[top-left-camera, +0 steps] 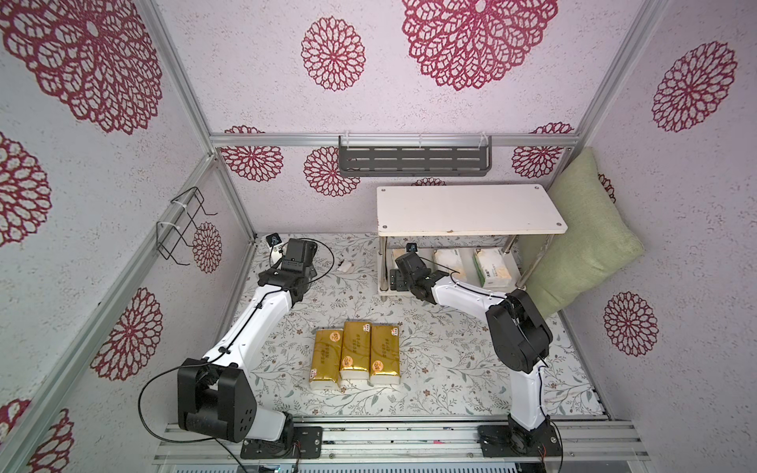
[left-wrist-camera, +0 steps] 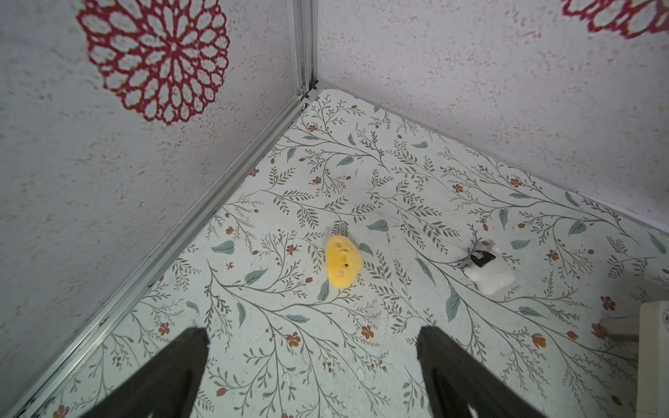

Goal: Place the tissue boxes on the shelf by color
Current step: Place a box of tissues on the shelf.

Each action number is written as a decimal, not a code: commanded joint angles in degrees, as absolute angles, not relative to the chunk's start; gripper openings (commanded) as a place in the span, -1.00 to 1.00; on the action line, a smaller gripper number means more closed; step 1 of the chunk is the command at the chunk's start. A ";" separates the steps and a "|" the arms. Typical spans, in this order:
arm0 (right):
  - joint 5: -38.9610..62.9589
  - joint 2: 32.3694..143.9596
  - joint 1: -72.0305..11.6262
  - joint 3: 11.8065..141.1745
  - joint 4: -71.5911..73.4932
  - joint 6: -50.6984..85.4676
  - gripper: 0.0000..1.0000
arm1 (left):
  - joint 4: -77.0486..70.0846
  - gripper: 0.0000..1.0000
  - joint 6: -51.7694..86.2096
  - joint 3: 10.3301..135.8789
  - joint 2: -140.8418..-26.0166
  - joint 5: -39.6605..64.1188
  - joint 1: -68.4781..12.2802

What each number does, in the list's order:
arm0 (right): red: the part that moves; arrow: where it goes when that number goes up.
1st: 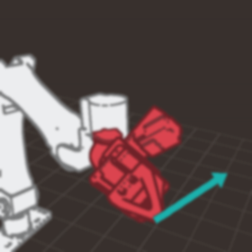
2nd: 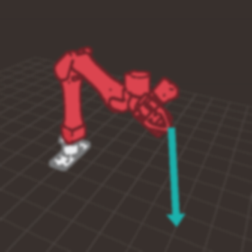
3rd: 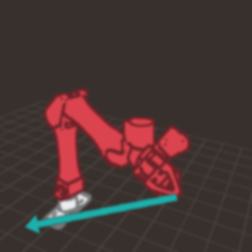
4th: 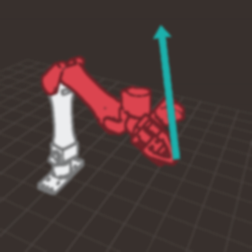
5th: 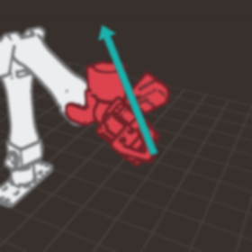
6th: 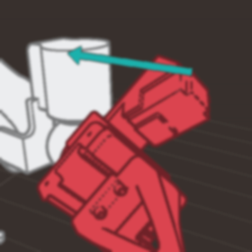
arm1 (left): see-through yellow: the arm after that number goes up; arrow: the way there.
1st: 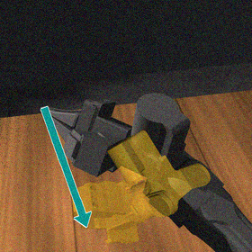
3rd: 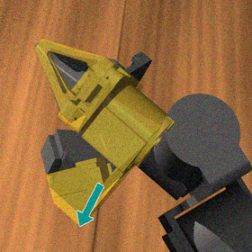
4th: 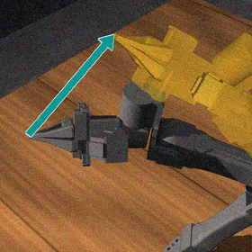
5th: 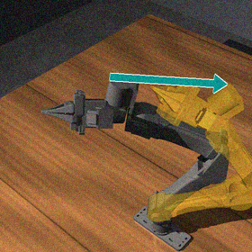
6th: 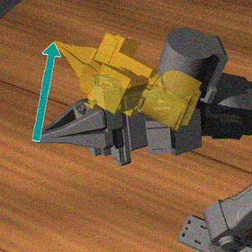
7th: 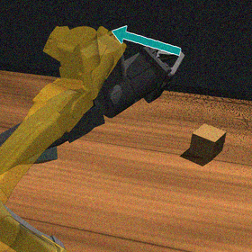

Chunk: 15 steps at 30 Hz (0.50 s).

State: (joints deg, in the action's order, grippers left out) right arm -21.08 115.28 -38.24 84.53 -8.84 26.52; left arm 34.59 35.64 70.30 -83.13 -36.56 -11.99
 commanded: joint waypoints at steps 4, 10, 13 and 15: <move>-20.76 114.87 -37.97 86.49 -7.65 28.21 0.82 | 34.37 0.95 35.86 69.35 -82.21 -36.40 -12.53; -20.40 115.39 -37.97 86.92 -7.35 28.45 0.83 | 34.35 0.95 35.98 69.35 -82.41 -36.34 -12.46; -19.78 115.57 -38.10 87.10 -7.17 28.43 0.83 | 34.35 0.95 35.96 69.34 -82.44 -36.32 -12.55; -19.60 115.55 -38.13 87.10 -7.21 28.47 0.83 | 34.45 0.95 36.02 69.26 -82.38 -36.39 -12.56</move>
State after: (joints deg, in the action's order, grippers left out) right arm -20.12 115.70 -38.24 84.55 -8.73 27.27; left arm 34.59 35.66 69.91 -83.13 -36.49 -11.99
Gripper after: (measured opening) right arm 0.915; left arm 0.975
